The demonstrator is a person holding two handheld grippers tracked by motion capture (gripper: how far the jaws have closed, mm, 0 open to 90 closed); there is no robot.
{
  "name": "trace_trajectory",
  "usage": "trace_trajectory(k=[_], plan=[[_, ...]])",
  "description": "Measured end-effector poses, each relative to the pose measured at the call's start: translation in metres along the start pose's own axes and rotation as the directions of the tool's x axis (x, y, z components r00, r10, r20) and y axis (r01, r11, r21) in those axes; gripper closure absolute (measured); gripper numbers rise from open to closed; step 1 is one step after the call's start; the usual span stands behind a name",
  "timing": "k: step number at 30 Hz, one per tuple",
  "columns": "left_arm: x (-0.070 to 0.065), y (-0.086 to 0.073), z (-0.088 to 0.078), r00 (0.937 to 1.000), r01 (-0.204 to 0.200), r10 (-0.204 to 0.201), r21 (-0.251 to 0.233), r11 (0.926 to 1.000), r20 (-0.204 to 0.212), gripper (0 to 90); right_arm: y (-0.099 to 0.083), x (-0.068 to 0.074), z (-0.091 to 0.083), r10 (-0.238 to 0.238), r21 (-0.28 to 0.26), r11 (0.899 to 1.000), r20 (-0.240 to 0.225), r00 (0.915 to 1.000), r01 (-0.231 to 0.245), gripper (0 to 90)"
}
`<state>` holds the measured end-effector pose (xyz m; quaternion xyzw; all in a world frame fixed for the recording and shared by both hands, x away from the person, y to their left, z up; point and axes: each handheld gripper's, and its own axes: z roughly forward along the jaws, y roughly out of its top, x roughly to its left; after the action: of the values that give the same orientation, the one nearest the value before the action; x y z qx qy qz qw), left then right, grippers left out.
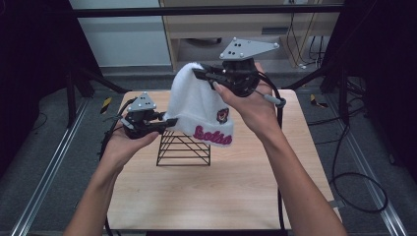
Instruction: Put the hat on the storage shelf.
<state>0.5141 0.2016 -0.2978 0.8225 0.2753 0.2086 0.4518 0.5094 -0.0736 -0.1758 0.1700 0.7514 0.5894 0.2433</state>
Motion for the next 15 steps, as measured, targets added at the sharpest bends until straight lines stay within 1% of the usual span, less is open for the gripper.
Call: trace_trajectory(k=[1,6,9,11,12,15], plan=[[0.000,0.000,0.000,1.0000,0.000,0.000,0.000,1.0000,0.000,68.4,0.000,0.000,0.000,0.000,0.000,1.000,0.000,1.0000,0.000,84.1],[0.000,-0.001,-0.006,0.9986,0.022,-0.023,-0.028,0.9994,-0.047,68.5,-0.003,-0.005,0.003,0.014,0.000,1.000,0.007,0.9999,-0.014,84.1],[-0.001,-0.001,-0.009,0.9976,0.011,-0.013,-0.024,0.9996,-0.067,68.9,-0.004,-0.007,0.008,0.020,-0.003,1.000,0.008,0.9998,-0.020,84.1],[-0.001,-0.001,-0.011,0.9963,0.018,-0.020,-0.030,0.9994,-0.083,69.0,-0.004,-0.007,0.012,0.020,-0.001,1.000,0.006,0.9998,-0.020,84.1],[0.000,-0.002,-0.013,0.9949,0.018,-0.021,-0.031,0.9994,-0.098,69.0,-0.004,-0.007,0.015,0.022,-0.002,1.000,0.005,0.9998,-0.022,84.0],[0.002,-0.005,-0.015,0.9945,0.023,-0.027,-0.038,0.9990,-0.101,69.0,-0.005,-0.007,0.021,0.027,0.001,1.000,0.001,0.9996,-0.027,84.0]])
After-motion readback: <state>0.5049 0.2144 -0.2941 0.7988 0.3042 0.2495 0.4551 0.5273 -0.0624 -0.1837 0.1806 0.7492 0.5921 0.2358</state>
